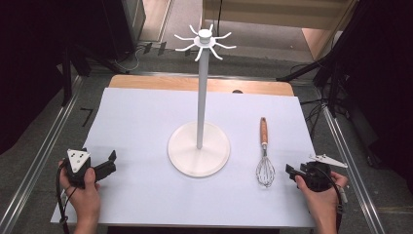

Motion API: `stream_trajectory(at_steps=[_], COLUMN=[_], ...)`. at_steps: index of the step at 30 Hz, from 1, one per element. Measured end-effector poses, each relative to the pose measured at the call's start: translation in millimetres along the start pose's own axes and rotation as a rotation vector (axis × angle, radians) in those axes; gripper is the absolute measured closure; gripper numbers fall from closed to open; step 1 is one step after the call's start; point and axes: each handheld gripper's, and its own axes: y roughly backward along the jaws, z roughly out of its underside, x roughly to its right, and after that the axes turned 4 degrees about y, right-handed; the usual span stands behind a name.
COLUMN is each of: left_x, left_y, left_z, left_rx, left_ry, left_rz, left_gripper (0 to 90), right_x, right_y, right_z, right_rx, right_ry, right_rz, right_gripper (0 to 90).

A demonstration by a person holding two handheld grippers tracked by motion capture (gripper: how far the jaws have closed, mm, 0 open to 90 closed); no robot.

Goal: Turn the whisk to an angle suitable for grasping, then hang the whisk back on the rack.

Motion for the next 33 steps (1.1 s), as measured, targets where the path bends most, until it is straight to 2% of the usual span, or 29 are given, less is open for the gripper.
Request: stream_trajectory(at_steps=[1,3,5,13,17,21,30,31,33], left_x=[0.0,0.0,0.1,0.2,1.3,1.8,2.6,2.8,3.0], left_y=[0.1,-0.2,-0.6,-0.7,-1.2,-1.2,-1.5,-1.5,-1.5], left_z=[-0.1,-0.2,-0.2,-0.2,-0.2,-0.2,-0.2,-0.2,-0.1], left_rx=[-0.001,-0.005,-0.005,-0.006,-0.009,-0.009,-0.012,-0.011,-0.010], left_ry=[0.000,0.000,-0.001,-0.003,-0.016,-0.024,-0.028,-0.028,-0.030], left_rz=[0.000,-0.001,-0.001,0.001,-0.001,0.001,-0.002,-0.001,-0.001], left_gripper=[7.2,7.2,7.2,7.2,7.2,7.6,7.6,7.6,7.6], right_x=[0.0,-2.3,-2.9,-3.0,-3.6,-8.0,-18.9,-20.0,-20.1], right_y=[0.0,-4.1,-5.2,-15.4,-21.5,-32.7,-48.8,-51.0,-51.6], right_z=[0.0,-8.0,-10.9,-35.7,-46.8,-61.3,-82.4,-88.4,-90.2], right_rx=[0.000,-0.060,-0.078,-0.180,-0.228,-0.309,-0.399,-0.418,-0.426], right_ry=[0.000,0.017,0.019,0.015,0.012,0.020,0.028,0.011,0.008], right_rz=[0.000,-0.007,-0.012,0.022,0.034,0.033,0.062,0.062,0.065], right_gripper=[40.7,40.2,40.2,38.6,38.4,37.5,38.0,37.9,38.1])
